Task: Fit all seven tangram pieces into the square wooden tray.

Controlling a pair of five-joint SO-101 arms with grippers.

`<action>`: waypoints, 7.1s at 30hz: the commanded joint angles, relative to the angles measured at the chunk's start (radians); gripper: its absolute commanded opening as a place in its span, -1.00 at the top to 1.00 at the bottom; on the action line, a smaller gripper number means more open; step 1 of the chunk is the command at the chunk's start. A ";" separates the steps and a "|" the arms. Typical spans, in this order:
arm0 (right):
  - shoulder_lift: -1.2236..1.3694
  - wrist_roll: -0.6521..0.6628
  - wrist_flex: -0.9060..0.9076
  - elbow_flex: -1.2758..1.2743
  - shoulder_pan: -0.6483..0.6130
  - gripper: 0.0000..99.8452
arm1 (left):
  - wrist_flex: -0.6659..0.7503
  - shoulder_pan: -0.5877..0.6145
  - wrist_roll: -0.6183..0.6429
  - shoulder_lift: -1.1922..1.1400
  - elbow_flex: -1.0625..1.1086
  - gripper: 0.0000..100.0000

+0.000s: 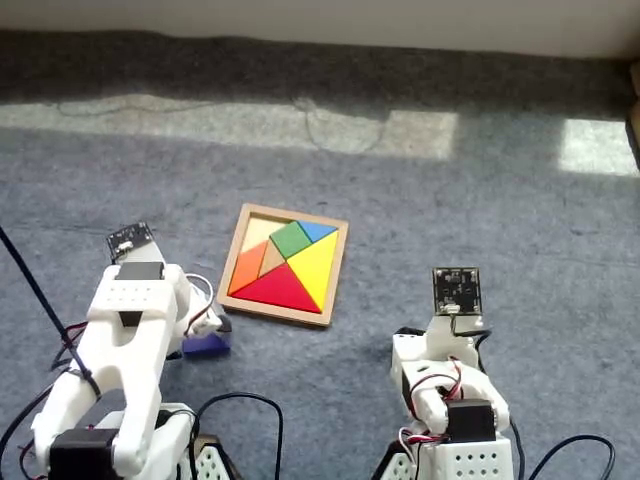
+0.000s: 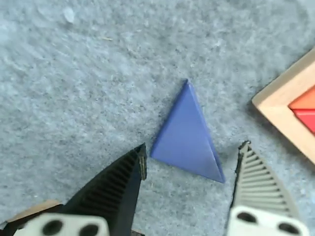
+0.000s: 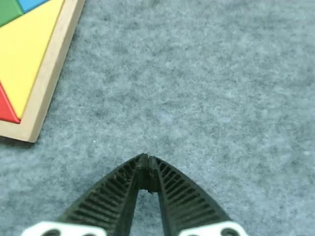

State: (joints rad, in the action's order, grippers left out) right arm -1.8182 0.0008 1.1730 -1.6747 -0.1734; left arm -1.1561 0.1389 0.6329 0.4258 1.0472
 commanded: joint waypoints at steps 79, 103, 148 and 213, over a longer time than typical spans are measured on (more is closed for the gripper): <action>-0.018 -0.002 0.007 -0.134 0.013 0.99 | 0.529 -0.240 -0.724 0.004 -0.280 0.97; -0.018 -0.002 0.007 -0.134 0.013 0.99 | 0.158 -0.242 -0.833 -0.568 -0.769 0.70; -0.018 -0.002 0.007 -0.134 0.012 0.99 | 0.207 -0.229 -0.692 -0.581 -0.727 0.82; -0.018 -0.002 0.007 -0.134 0.012 0.99 | 0.491 -0.559 -0.767 -0.328 -0.344 0.82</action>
State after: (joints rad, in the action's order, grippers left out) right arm -1.8182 0.0008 1.1730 -1.6747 -0.1734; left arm -0.5884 -0.4150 -0.1250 0.1358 0.8048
